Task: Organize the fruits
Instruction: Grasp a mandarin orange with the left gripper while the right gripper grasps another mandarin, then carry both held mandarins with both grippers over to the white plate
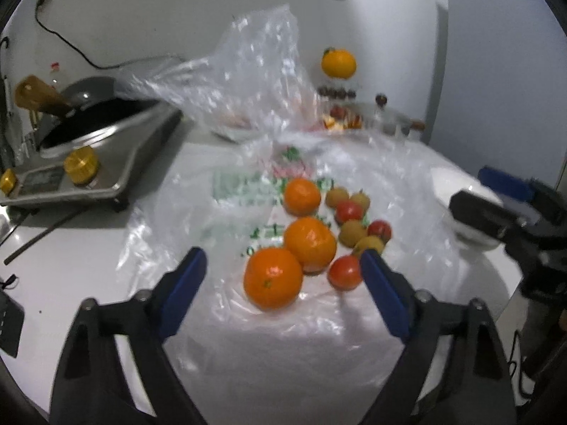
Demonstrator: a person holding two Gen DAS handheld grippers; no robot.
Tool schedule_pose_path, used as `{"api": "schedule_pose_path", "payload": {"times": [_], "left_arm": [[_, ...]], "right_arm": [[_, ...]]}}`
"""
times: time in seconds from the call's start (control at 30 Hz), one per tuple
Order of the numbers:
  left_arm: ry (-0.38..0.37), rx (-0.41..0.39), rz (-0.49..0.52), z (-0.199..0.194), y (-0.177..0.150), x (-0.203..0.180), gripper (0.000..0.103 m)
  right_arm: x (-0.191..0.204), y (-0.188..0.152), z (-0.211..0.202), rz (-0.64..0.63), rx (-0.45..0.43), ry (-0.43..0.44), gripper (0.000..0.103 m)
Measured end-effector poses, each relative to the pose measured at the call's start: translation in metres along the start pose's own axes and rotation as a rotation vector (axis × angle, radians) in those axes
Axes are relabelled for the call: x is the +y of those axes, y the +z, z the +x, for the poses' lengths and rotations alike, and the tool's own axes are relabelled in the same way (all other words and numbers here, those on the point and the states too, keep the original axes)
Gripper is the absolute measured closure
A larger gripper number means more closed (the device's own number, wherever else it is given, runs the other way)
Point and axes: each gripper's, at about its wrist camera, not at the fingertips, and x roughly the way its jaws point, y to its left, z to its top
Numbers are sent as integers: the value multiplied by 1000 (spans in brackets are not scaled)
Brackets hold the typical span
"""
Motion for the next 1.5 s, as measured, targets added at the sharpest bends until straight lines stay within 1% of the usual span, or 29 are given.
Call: {"api": "schedule_pose_path", "payload": {"times": [0.03, 0.07, 0.1, 0.13, 0.2, 0.3, 0.4, 0.53, 0.67, 0.8, 0.97, 1.07, 1.17, 1.23, 1.27, 1.33, 1.4, 1.5], "left_arm": [[-5, 8, 0, 3, -1, 0, 28], [-7, 16, -2, 6, -1, 1, 30], [-7, 29, -1, 11, -2, 2, 33], [-6, 38, 1, 14, -3, 2, 40], [-11, 70, -4, 22, -4, 4, 47], [5, 98, 2, 29, -5, 5, 47], [3, 120, -4, 34, -5, 5, 48], [1, 133, -3, 38, -6, 6, 60], [-19, 125, -24, 36, -8, 10, 60], [-19, 69, -25, 20, -8, 13, 60], [-24, 35, -54, 6, -6, 22, 60], [-15, 16, -69, 0, -4, 30, 60], [-21, -4, -85, -3, -6, 37, 60], [-18, -12, -95, -5, -7, 42, 60], [-17, -18, -100, -7, -7, 45, 60], [-20, -35, -111, -12, -8, 50, 60], [-18, -49, -119, -15, -8, 54, 60], [-33, -62, -148, -20, -8, 62, 60]], "right_arm": [[0, 0, 3, 0, 5, 2, 19], [1, -1, 5, -2, 9, 6, 19], [2, -1, 7, -6, 12, 8, 19], [2, -2, 9, -11, 18, 10, 19], [2, -1, 15, -12, 28, 15, 19], [2, 0, 21, -13, 37, 21, 19], [4, 3, 27, -17, 44, 35, 19], [9, 7, 32, -38, 48, 58, 19], [16, 11, 38, -53, 53, 79, 19], [25, 14, 46, -69, 67, 107, 19], [41, 18, 59, -90, 103, 144, 24], [49, 17, 67, -93, 121, 162, 24], [49, 17, 74, -62, 140, 194, 25], [52, 19, 78, -65, 149, 179, 25], [53, 19, 80, -66, 153, 178, 26], [56, 20, 86, -61, 173, 188, 32], [59, 20, 91, -62, 187, 198, 33], [66, 19, 96, -74, 214, 236, 33]]}}
